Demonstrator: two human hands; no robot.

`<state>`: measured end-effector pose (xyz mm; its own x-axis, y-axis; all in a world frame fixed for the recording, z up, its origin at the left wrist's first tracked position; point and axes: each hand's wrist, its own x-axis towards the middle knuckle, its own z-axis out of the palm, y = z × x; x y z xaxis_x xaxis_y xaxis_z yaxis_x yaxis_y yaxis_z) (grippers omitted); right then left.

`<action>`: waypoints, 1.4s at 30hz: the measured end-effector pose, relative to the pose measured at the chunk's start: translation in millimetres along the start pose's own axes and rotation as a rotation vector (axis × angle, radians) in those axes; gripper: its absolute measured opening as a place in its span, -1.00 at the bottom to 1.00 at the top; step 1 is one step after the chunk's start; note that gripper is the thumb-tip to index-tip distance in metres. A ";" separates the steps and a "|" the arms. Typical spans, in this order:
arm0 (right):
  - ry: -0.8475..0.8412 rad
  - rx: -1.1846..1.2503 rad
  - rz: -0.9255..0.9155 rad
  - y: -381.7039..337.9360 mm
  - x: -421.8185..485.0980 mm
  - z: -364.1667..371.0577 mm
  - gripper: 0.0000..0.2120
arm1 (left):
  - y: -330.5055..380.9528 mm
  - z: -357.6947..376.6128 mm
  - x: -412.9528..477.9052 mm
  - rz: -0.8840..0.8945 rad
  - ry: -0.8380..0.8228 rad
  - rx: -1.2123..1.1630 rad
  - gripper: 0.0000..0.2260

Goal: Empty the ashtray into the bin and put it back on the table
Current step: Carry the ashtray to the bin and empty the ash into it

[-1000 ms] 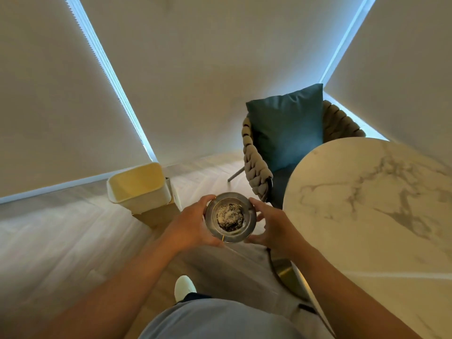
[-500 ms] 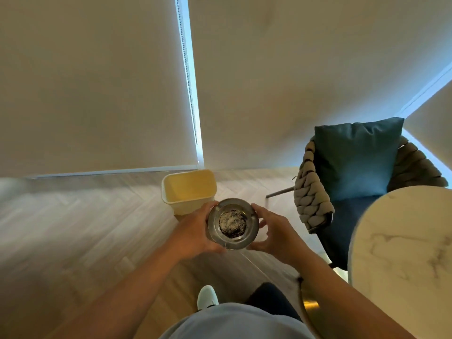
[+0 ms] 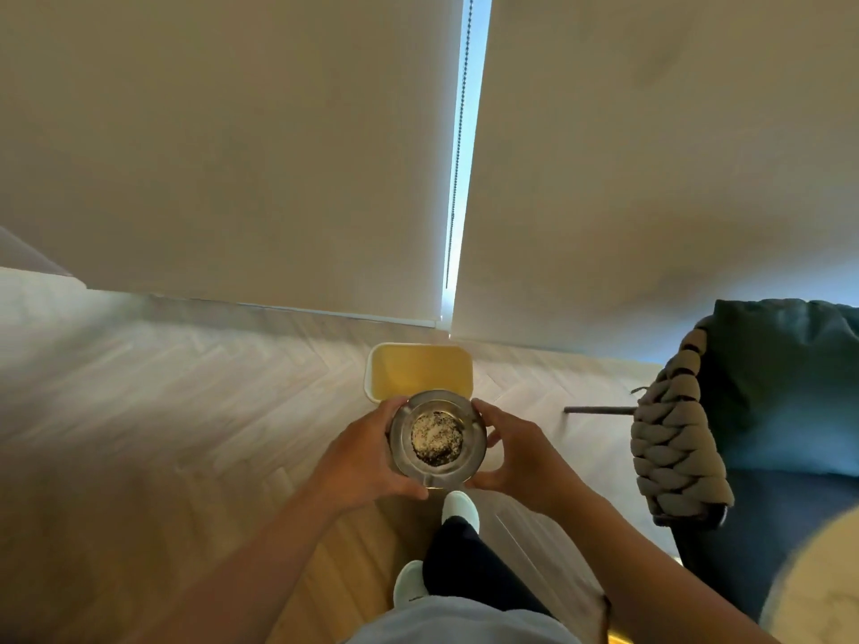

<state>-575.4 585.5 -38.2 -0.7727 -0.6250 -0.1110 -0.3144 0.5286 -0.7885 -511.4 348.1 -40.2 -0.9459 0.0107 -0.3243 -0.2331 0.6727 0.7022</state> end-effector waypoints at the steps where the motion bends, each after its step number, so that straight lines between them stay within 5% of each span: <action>1: -0.008 0.017 -0.017 0.1 9.1 -1.8 -0.23 | -1.1 -3.7 5.9 -0.010 0.003 0.002 0.02; 8: -0.038 0.170 -0.006 15.1 64.4 -17.0 -0.32 | -4.7 -19.0 53.4 -0.070 0.049 0.050 0.08; 14: 0.016 0.356 0.296 54.5 120.2 -11.4 -0.71 | -22.2 -22.7 101.6 -0.093 0.018 0.086 0.07; 21: 0.149 0.589 0.566 78.5 142.4 12.3 -0.93 | -45.3 -19.6 134.3 -0.038 -0.080 0.080 0.07; 42: 0.286 0.679 0.710 183.0 203.2 114.5 -0.91 | -180.1 19.5 266.8 0.205 -0.278 0.153 0.05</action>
<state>-726.7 489.5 -274.3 -0.7893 -0.0868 -0.6078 0.5776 0.2306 -0.7830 -717.5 244.2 -265.5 -0.8671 0.3431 -0.3611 0.0114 0.7383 0.6743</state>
